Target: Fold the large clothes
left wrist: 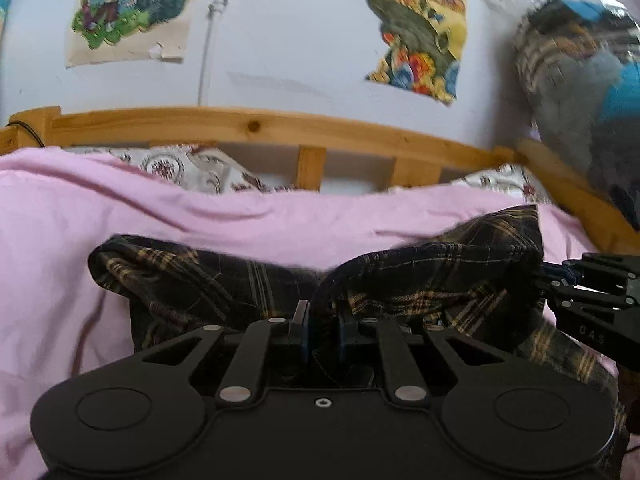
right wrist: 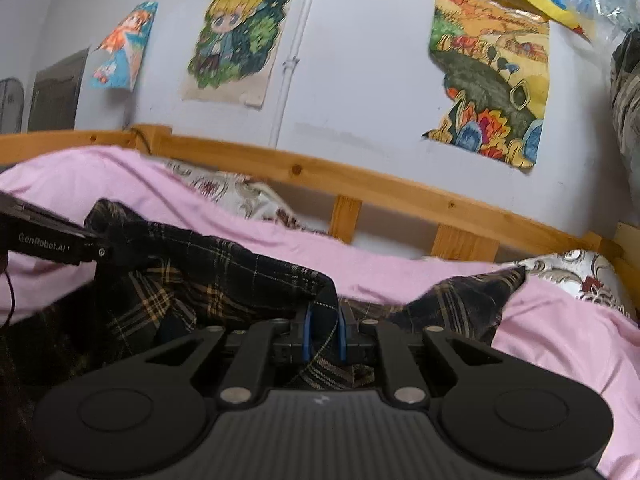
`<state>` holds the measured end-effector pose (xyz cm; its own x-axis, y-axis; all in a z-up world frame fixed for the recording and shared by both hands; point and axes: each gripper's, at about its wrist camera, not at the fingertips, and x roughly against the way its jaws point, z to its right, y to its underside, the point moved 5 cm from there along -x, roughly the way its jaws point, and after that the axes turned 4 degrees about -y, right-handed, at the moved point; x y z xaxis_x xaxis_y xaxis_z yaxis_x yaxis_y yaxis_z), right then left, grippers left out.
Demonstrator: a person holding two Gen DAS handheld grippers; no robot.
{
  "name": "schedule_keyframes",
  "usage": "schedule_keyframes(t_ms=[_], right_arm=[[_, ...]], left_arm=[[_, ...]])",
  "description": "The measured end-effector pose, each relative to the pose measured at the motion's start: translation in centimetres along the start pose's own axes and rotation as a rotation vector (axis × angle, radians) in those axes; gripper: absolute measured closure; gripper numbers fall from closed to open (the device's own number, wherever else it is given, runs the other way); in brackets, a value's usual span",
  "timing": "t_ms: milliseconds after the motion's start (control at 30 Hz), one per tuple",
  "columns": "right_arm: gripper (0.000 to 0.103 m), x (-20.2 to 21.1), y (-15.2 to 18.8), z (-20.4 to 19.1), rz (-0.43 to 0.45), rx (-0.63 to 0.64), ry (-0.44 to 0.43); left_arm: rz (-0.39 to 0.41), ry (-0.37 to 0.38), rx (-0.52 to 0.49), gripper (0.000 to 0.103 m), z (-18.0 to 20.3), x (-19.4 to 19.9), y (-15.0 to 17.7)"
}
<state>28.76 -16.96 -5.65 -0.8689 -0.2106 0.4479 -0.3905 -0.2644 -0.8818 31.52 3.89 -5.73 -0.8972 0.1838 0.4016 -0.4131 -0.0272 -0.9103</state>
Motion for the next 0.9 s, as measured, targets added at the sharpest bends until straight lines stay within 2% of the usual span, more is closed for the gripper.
schedule_keyframes(t_ms=[200,400,500,567,600,633,667,700,767,800,867,900], right_arm=[[0.089,0.3,2.4,-0.8,-0.06,0.027,-0.012],[0.088,0.1,3.4,-0.6,-0.108,0.024,-0.011],[0.088,-0.1,4.0,-0.8,-0.145,0.055,-0.021],[0.084,0.1,4.3,-0.8,-0.163,0.075,-0.03],[0.082,0.3,4.3,-0.7,-0.166,0.084,-0.033],[0.075,0.5,4.4,-0.6,-0.169,0.09,-0.041],[0.063,0.9,4.5,-0.5,-0.176,0.093,-0.057],[0.057,1.2,4.6,-0.3,-0.182,0.094,-0.069],[0.038,2.1,4.6,0.5,-0.191,0.086,-0.094],[0.035,2.6,4.6,1.1,-0.197,0.078,-0.098],[0.019,3.0,4.4,2.4,-0.202,0.072,-0.084],[0.016,3.1,4.1,3.1,-0.196,0.074,-0.068]], left_arm=[[-0.097,0.017,-0.024,0.088,0.2,-0.5,2.3],[-0.147,0.033,-0.057,0.084,0.5,-0.8,3.5],[-0.187,0.064,-0.048,0.073,0.2,-0.9,3.8],[-0.208,0.099,-0.048,0.052,0.0,-0.5,3.9],[-0.216,0.116,-0.051,0.045,-0.1,-0.3,4.0],[-0.223,0.135,-0.052,0.034,-0.2,0.2,4.1],[-0.23,0.153,-0.053,0.027,-0.4,0.6,4.2],[-0.235,0.171,-0.055,0.022,-0.5,1.1,4.3],[-0.247,0.182,-0.058,0.017,-1.0,2.2,4.4],[-0.255,0.176,-0.057,0.016,-1.4,2.5,4.5],[-0.261,0.144,-0.044,0.015,-2.4,3.1,4.3],[-0.254,0.12,-0.04,0.015,-3.0,3.2,4.0]])
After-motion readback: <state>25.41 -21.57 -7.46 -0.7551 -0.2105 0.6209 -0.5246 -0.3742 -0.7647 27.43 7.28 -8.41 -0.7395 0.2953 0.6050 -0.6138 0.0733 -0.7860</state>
